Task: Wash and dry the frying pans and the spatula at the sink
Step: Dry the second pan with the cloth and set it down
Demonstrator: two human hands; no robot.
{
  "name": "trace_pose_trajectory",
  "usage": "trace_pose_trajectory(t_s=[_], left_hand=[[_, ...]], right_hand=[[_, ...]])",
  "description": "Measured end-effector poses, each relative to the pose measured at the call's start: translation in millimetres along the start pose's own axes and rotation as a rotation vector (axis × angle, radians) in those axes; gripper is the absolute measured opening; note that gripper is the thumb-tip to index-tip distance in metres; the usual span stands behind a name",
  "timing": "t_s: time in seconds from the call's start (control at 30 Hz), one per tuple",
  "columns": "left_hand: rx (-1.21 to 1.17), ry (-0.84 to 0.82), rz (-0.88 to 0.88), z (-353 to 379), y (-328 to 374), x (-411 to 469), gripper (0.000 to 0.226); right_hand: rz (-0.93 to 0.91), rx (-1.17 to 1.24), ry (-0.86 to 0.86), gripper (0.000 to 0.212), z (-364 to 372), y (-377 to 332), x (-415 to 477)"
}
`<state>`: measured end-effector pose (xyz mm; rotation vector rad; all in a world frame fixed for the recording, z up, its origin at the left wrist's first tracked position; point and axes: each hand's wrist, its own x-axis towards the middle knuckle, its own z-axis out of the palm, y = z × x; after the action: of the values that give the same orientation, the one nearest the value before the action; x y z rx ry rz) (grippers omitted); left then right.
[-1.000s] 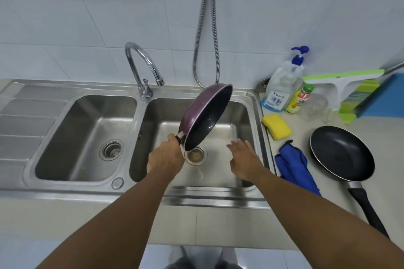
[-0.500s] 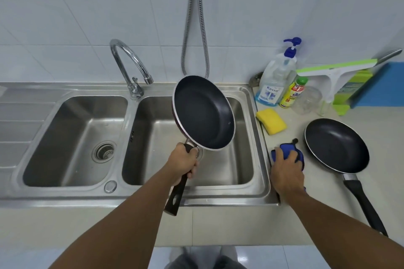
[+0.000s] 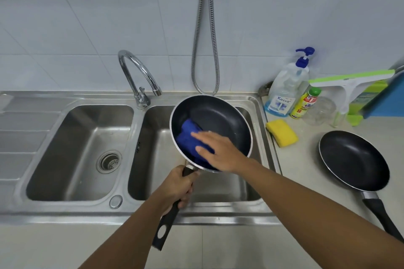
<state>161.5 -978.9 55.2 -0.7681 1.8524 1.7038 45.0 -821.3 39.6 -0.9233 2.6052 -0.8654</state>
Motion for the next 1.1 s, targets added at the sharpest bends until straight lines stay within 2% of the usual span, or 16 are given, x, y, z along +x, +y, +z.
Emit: trace_pose_trajectory(t_s=[0.07,0.1,0.2,0.27,0.33,0.4,0.5,0.6,0.7,0.8,0.9,0.97,1.03,1.1], left_hand=[[0.002,-0.061,0.004,-10.1,-5.2,-6.6,0.023],[0.013,-0.088,0.008,-14.6,-7.8,-10.8,0.019],[0.068,-0.115,0.031,-25.1,-15.2,-19.4,0.015],[0.097,-0.12,0.037,-29.9,-16.0,-23.1,0.016],[0.113,-0.132,0.046,-34.0,-12.4,-25.7,0.017],[0.111,-0.113,0.059,-37.7,-6.2,-23.5,0.018],[0.053,-0.057,0.064,-39.9,-0.1,-14.8,0.02],[-0.045,-0.016,0.062,-41.3,-4.5,-6.5,0.021],[-0.077,0.011,0.07,-44.6,-11.7,-2.3,0.018],[-0.084,-0.032,0.079,-48.1,-12.2,-3.5,0.015],[-0.057,-0.099,0.075,-49.9,-6.9,-5.6,0.014],[-0.037,-0.13,0.073,-48.0,-3.3,-6.9,0.015],[-0.043,-0.147,0.082,-43.7,-1.1,-8.2,0.014],[-0.066,-0.152,0.09,-40.4,-0.2,-8.9,0.014]], right_hand=[[0.027,-0.082,-0.251,0.056,22.4,7.8,10.4],[0.008,-0.09,-0.275,0.059,30.9,9.6,14.3],[-0.017,-0.249,-0.137,0.068,44.0,3.1,34.5],[0.1,-0.278,0.002,0.074,45.0,-6.4,60.1],[0.211,-0.06,0.128,0.076,40.4,-17.4,80.2],[0.193,0.192,0.164,0.074,39.0,-26.0,84.7],[0.031,0.384,0.031,0.072,41.3,-41.9,68.7],[0.004,0.424,-0.17,0.064,27.7,-40.4,54.5],[-0.002,0.212,-0.329,0.05,0.8,-12.0,38.1],[-0.001,-0.071,-0.362,0.047,-16.2,28.6,16.9],[0.024,-0.509,-0.179,0.048,-36.0,67.3,20.2],[0.013,-0.748,-0.09,0.057,-47.6,82.6,32.4],[-0.016,-0.912,-0.019,0.062,-52.3,87.4,40.2],[-0.008,-0.944,0.059,0.058,-52.1,83.0,46.1]])
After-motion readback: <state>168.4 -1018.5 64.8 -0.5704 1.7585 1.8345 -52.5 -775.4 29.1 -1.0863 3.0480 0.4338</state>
